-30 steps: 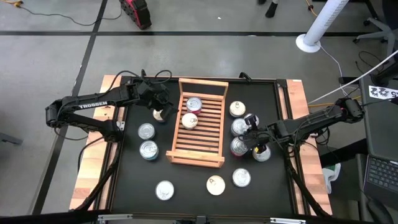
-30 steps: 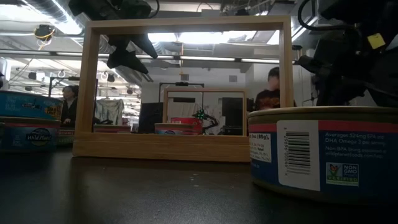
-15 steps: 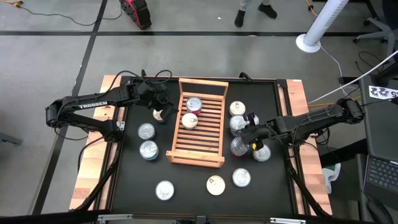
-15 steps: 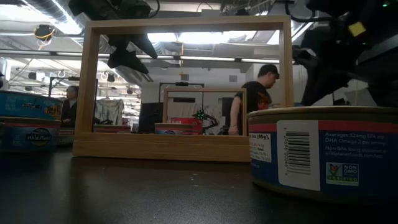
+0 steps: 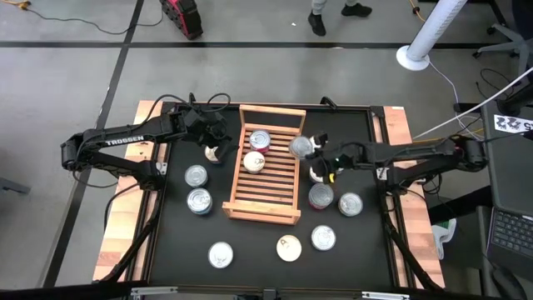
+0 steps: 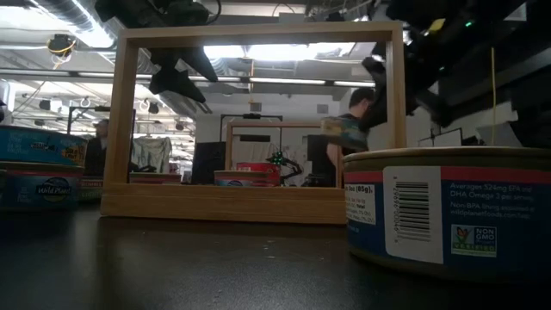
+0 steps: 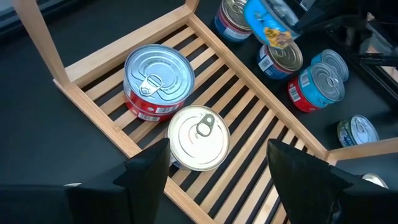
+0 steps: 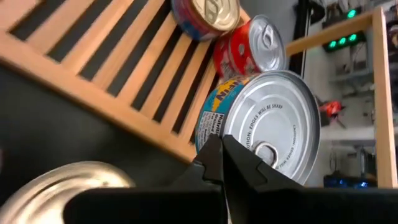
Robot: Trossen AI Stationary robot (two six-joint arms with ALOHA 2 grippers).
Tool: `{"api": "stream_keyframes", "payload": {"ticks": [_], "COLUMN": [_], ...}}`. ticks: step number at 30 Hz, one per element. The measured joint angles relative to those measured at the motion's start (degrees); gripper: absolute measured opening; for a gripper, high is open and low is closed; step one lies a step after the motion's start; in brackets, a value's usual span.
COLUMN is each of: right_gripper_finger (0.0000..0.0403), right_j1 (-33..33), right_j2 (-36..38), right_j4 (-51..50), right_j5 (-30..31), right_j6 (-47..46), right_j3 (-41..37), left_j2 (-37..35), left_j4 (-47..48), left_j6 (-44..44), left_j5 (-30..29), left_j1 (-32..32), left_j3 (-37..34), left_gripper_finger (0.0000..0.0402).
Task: Stack canned seafood by type on shelf
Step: Put the yellow-blue tuna can on the shelf
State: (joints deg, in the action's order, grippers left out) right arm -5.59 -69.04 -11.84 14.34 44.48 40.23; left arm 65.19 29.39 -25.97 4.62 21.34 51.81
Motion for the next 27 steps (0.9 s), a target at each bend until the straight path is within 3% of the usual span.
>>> {"api": "stream_keyframes", "payload": {"ticks": [15,27], "right_gripper_finger": [0.0,0.0], "right_j1": [-9.6,-10.7], "right_j2": [-16.9,-21.9], "right_j4": [16.6,20.6], "right_j5": [-7.5,-7.8], "right_j6": [10.0,11.9], "right_j3": [0.0,0.1], "left_j2": [0.0,0.0], "left_j4": [0.0,0.0], "left_j6": [1.1,1.1], "left_j5": [-1.1,-1.1], "left_j1": [0.0,0.0], "left_j3": [0.0,0.0], "left_gripper_finger": [0.0262,0.0262]}}
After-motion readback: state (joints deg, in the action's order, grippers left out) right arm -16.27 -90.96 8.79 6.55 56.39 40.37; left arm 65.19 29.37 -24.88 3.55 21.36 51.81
